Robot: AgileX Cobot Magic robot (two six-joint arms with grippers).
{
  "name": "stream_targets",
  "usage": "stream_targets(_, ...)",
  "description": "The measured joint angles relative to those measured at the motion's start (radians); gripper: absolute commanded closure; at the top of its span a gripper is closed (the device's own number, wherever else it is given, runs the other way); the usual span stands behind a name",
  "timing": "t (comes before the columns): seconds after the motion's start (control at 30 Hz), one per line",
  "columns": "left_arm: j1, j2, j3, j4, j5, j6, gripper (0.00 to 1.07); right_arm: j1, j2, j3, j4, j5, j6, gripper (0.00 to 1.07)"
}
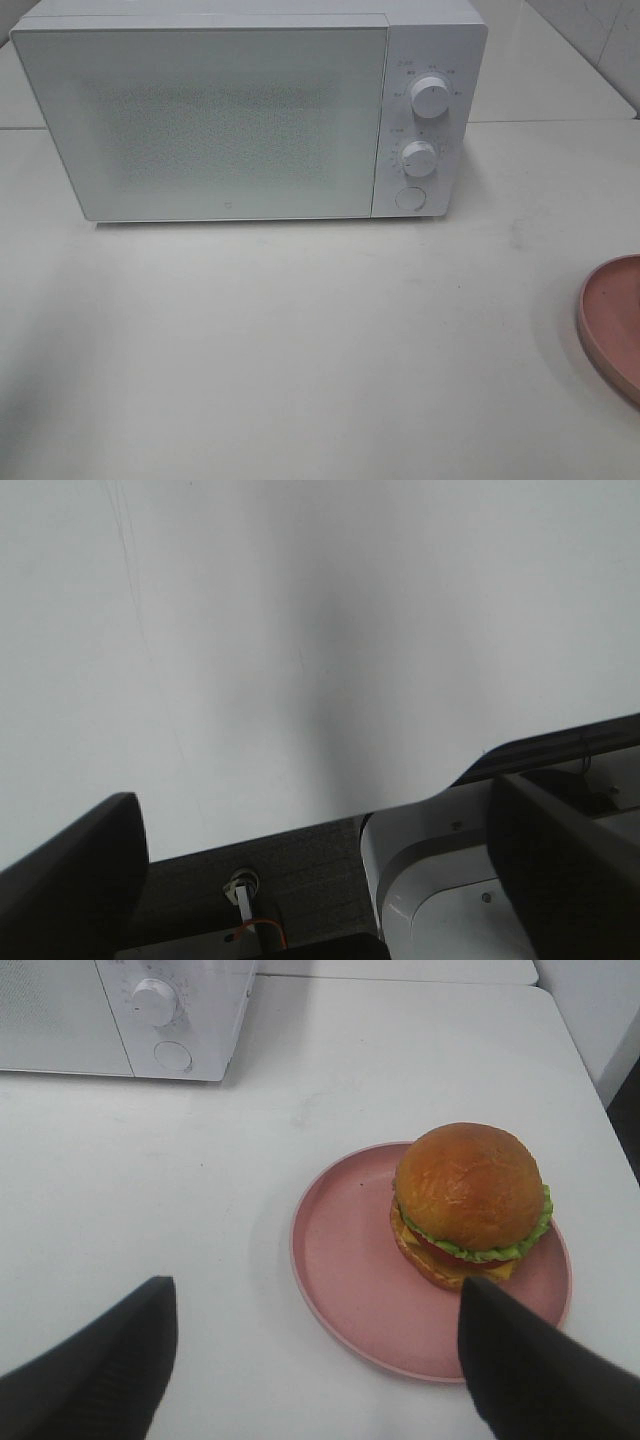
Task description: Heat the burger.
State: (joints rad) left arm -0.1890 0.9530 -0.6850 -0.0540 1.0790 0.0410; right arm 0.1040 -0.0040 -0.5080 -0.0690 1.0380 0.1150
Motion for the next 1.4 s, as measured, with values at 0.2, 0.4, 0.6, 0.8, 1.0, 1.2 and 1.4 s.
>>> stream_targets(0.2, 0.000, -0.189, 0.079, -0.001, 0.017, 0.000, 0.22, 0.000, 0.000, 0.000, 0.000, 0.000, 0.000, 0.32)
stream_targets(0.4, 0.000, -0.353, 0.119, -0.003, -0.025, 0.000, 0.22, 0.000, 0.000, 0.000, 0.000, 0.000, 0.000, 0.32)
stream_targets(0.6, 0.000, -0.509, 0.175, -0.005, -0.042, 0.000, 0.22, 0.000, 0.000, 0.000, 0.000, 0.000, 0.000, 0.32)
stream_targets(0.8, 0.000, -0.596, 0.181, -0.005, -0.041, 0.000, 0.22, 0.000, 0.000, 0.000, 0.000, 0.000, 0.000, 0.32)
stream_targets(1.0, 0.000, -0.758, 0.182, -0.057, -0.041, -0.007, 0.22, 0.000, 0.000, 0.000, 0.000, 0.000, 0.000, 0.32)
stream_targets(1.2, 0.029, -0.870, 0.182, -0.090, -0.042, -0.010, 0.22, 0.000, 0.000, 0.000, 0.000, 0.000, 0.000, 0.32)
stream_targets(1.4, 0.158, -0.949, 0.182, -0.091, -0.043, -0.010, 0.22, 0.000, 0.000, 0.000, 0.000, 0.000, 0.000, 0.32)
